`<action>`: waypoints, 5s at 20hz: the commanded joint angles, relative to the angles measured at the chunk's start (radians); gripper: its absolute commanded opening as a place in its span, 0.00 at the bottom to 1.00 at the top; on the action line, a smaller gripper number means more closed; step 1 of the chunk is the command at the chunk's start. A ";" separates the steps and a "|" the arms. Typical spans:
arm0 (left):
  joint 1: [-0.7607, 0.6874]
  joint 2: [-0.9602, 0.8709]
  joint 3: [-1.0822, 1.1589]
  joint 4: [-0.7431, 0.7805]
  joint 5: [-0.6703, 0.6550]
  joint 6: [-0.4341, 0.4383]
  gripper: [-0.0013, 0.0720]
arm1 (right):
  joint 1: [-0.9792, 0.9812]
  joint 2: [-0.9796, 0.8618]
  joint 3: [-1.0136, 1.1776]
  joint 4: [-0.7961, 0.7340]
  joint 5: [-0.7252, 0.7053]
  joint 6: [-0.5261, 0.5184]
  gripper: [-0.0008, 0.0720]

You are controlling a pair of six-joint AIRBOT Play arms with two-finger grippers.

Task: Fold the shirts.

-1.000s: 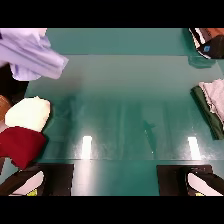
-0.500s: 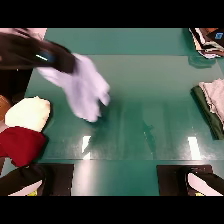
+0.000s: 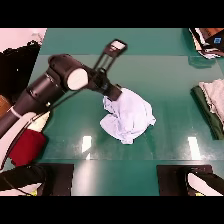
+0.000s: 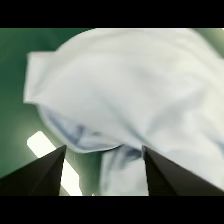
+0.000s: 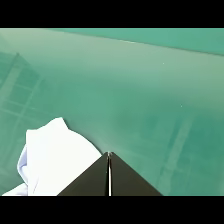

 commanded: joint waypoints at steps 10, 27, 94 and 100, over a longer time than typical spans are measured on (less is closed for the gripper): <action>0.309 -0.242 -0.286 -0.572 0.236 0.166 0.79 | 0.000 0.000 0.001 0.000 0.016 0.000 0.03; 0.459 -0.154 -0.142 -0.489 0.157 0.231 0.05 | 0.001 0.000 -0.663 0.132 0.100 0.001 0.66; 0.555 -0.317 0.144 0.080 0.154 0.039 0.77 | 0.200 -0.468 -0.255 -0.033 -0.386 0.171 0.43; 0.555 -0.274 0.271 0.122 -0.195 0.051 0.77 | 0.065 -0.354 -0.276 0.088 -0.243 0.045 0.53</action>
